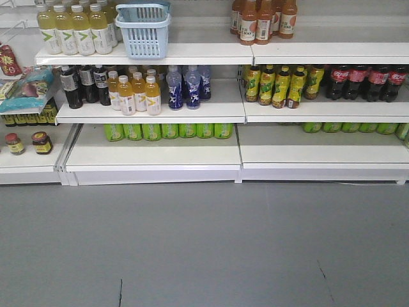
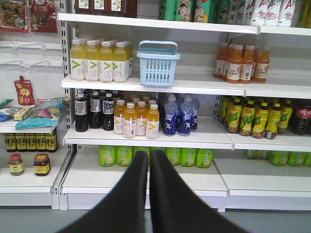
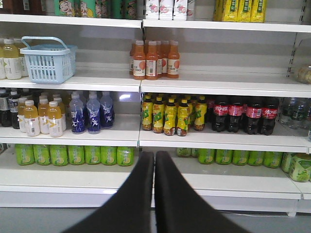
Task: Place coke in basket with both arms
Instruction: 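Drive the base toward the shelf holding the light-blue basket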
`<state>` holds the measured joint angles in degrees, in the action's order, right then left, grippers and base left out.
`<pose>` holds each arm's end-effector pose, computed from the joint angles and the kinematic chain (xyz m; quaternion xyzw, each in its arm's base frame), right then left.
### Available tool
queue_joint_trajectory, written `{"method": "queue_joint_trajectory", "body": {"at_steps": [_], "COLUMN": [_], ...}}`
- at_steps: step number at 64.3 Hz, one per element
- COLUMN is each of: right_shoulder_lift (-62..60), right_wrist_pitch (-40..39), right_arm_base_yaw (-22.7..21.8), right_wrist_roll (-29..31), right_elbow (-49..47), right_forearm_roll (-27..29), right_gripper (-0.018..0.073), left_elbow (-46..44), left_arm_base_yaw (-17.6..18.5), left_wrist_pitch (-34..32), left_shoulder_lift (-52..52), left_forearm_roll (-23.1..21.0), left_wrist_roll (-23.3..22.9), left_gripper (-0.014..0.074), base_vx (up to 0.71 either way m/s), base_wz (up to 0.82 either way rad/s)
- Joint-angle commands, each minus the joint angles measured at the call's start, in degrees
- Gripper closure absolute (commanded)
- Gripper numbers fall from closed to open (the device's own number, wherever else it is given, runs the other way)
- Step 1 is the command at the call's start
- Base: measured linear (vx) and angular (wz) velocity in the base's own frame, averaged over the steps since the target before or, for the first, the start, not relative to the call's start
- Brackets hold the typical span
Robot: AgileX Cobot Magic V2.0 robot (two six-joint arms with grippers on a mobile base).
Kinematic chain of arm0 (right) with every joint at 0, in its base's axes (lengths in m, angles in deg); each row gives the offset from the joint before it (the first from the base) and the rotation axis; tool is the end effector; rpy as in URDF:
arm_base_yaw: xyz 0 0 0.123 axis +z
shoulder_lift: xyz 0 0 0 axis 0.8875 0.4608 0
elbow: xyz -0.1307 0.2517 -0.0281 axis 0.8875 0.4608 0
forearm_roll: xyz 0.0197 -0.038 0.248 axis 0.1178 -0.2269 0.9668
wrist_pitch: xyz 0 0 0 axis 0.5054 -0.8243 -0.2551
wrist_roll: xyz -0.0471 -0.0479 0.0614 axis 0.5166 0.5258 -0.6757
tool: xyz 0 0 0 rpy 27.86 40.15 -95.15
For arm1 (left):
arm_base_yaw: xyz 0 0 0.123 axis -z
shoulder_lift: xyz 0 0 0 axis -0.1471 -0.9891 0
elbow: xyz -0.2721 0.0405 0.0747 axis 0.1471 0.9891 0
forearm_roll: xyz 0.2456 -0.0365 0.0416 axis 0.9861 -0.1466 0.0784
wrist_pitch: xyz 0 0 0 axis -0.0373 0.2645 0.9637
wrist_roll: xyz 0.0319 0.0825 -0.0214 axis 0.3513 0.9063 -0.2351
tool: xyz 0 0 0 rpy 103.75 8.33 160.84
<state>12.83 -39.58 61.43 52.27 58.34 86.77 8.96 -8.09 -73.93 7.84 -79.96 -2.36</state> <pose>0.0568 -0.0010 0.1963 -0.0079 0.7134 -0.0208 0.7005 0.0573 -0.0009 0.1939 -0.0466 0.7143 -0.0548 0.6961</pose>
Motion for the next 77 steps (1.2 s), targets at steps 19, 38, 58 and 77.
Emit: {"method": "queue_joint_trajectory", "body": {"at_steps": [19, 38, 58, 77], "right_shoulder_lift": [-0.72, -0.72, -0.72, -0.72], "right_wrist_pitch": [-4.07, -4.07, -4.07, -3.99], "right_arm_base_yaw": [-0.07, -0.07, -0.07, -0.07], "right_wrist_roll": [0.53, 0.53, 0.53, 0.53], "right_elbow": [0.48, 0.48, 0.48, 0.48], "right_forearm_roll": [-0.33, -0.33, -0.33, -0.33], "right_gripper": [0.0564, 0.0564, 0.0564, 0.0564], "left_elbow": [-1.92, -1.92, -1.92, -1.92], "left_arm_base_yaw": [0.08, 0.08, 0.08, 0.08], "left_wrist_pitch": [-3.87, -3.87, -3.87, -3.87], "left_shoulder_lift": [1.11, 1.11, 1.11, 1.11], "left_forearm_roll": [0.02, 0.02, 0.02, 0.02], "left_wrist_roll": [-0.57, -0.57, -0.57, -0.57], "left_gripper": [0.0603, 0.0603, 0.0603, 0.0603], "base_vx": [0.01, 0.09, 0.17, 0.21], "base_wz": [0.02, 0.06, -0.04, 0.1]}}
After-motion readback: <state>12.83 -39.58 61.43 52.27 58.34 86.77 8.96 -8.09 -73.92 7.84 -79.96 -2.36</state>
